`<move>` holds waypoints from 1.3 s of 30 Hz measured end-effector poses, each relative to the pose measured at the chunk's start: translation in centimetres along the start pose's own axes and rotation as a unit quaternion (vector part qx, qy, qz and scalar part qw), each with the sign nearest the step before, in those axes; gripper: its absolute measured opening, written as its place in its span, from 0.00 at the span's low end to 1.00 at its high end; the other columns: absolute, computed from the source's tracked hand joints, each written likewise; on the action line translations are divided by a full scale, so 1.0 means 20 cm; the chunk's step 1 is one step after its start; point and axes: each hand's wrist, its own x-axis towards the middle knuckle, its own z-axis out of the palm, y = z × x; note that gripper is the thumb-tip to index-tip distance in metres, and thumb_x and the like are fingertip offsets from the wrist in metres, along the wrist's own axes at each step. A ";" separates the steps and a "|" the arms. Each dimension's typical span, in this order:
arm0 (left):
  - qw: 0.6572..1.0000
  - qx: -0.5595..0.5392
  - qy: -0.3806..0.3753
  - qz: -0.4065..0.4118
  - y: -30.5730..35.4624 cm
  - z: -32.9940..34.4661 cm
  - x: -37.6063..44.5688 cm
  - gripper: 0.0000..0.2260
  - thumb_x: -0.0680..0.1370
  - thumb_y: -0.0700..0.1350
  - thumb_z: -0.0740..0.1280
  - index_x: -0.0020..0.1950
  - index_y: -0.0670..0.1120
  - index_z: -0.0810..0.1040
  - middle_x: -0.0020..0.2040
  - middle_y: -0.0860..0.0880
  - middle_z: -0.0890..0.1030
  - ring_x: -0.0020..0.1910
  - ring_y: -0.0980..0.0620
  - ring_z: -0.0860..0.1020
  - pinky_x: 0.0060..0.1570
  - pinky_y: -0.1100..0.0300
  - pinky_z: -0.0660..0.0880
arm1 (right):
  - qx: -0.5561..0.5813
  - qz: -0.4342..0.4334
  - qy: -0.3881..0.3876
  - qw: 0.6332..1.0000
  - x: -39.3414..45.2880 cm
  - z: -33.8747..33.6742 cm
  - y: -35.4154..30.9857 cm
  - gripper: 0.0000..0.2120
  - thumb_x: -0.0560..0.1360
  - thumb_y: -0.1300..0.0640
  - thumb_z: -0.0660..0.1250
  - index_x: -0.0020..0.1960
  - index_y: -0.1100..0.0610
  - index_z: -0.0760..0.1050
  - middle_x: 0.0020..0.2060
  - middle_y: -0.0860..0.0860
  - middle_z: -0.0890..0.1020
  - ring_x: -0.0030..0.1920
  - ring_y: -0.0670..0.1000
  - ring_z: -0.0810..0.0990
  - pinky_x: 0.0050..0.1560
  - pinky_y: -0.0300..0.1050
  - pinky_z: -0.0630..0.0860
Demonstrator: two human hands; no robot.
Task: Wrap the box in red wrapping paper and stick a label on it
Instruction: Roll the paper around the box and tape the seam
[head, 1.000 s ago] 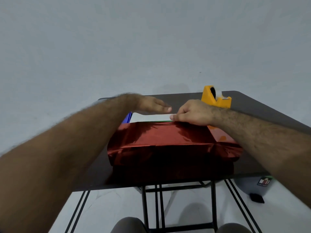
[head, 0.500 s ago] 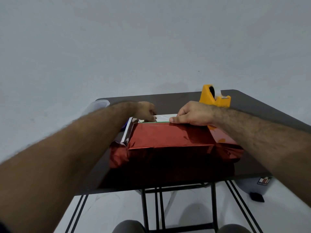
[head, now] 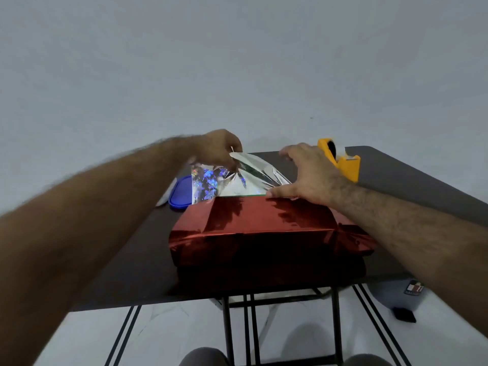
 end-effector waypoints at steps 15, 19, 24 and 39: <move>0.968 0.090 0.214 0.094 0.25 0.07 -0.52 0.17 0.76 0.44 0.74 0.65 0.49 0.84 0.57 0.51 0.87 0.57 0.49 0.84 0.61 0.49 0.80 | 0.234 0.002 -0.283 0.930 0.30 -0.06 0.05 0.09 0.62 0.62 0.79 0.35 0.52 0.82 0.37 0.51 0.84 0.42 0.49 0.82 0.57 0.51 0.74; 0.937 0.163 0.212 0.224 0.33 0.27 -0.61 0.13 0.81 0.52 0.66 0.59 0.48 0.84 0.52 0.49 0.85 0.53 0.45 0.81 0.54 0.47 0.78 | 0.250 0.014 -0.250 0.935 0.31 -0.03 0.02 0.15 0.62 0.58 0.78 0.48 0.58 0.84 0.44 0.55 0.88 0.47 0.54 0.85 0.56 0.54 0.80; 0.989 0.036 0.007 0.140 0.39 0.30 -0.61 0.32 0.74 0.78 0.63 0.68 0.58 0.80 0.59 0.60 0.83 0.56 0.61 0.80 0.59 0.55 0.77 | 0.250 0.023 -0.253 0.934 0.31 -0.07 0.00 0.11 0.72 0.64 0.78 0.54 0.57 0.85 0.47 0.53 0.89 0.49 0.51 0.87 0.53 0.44 0.81; 0.969 0.202 -0.122 0.069 0.46 0.29 -0.59 0.51 0.56 0.81 0.74 0.71 0.54 0.69 0.64 0.57 0.75 0.62 0.49 0.75 0.69 0.46 0.69 | 0.104 0.051 -0.128 0.985 0.36 -0.09 0.08 0.30 0.67 0.31 0.79 0.26 0.53 0.73 0.26 0.46 0.70 0.30 0.47 0.69 0.32 0.41 0.65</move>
